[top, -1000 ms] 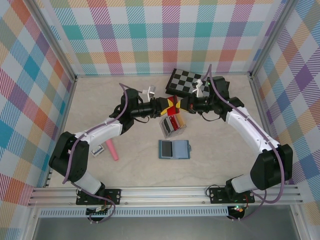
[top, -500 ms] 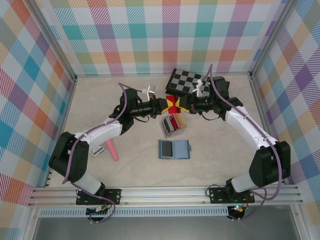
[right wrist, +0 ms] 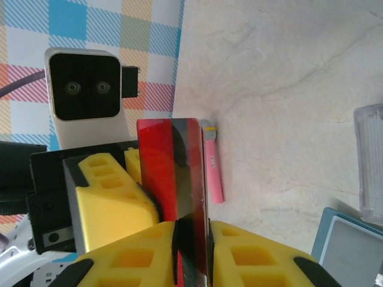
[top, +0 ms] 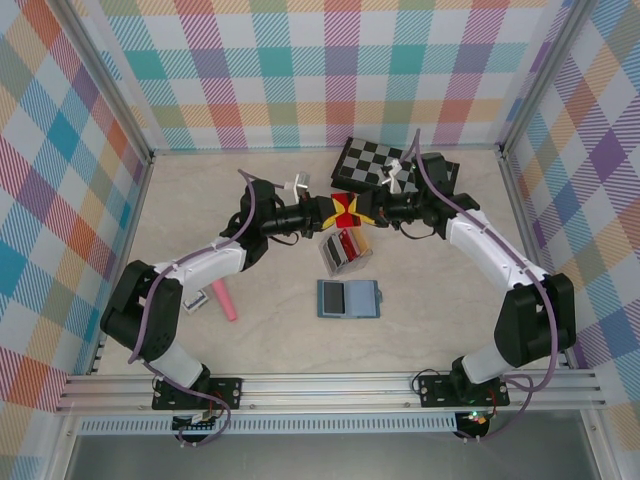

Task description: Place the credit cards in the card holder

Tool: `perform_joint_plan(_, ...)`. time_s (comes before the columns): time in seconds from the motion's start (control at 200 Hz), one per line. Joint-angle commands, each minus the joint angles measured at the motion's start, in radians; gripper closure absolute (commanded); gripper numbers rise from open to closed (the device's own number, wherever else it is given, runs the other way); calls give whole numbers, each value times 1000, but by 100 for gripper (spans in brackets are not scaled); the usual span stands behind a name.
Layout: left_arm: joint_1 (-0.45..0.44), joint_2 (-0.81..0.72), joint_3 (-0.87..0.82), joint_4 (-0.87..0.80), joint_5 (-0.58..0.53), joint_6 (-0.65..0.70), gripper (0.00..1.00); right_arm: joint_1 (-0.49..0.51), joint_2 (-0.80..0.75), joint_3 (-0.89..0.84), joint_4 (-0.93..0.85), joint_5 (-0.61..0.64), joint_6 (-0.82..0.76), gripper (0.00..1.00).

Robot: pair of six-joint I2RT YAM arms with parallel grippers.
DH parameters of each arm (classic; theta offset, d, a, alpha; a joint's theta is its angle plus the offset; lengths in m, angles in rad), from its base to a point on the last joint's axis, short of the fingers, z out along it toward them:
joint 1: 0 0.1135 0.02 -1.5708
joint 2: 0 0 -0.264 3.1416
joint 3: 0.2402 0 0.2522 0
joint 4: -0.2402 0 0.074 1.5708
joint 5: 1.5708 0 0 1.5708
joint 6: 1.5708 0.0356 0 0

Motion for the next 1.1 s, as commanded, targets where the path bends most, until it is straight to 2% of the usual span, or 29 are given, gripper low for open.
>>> perform_joint_plan(0.0,5,-17,7,146,66,-21,84,-7,-4,5,-28,100,16,79)
perform_joint_plan(0.5,7,-5,11,151,64,-21,84,-19,-20,-3,-29,129,40,80)
perform_joint_plan(0.91,11,-2,-5,121,45,-6,86,-29,-62,-5,-92,239,18,95)
perform_joint_plan(1.095,22,-18,-21,-8,2,60,97,-33,-63,7,-125,286,-18,95)
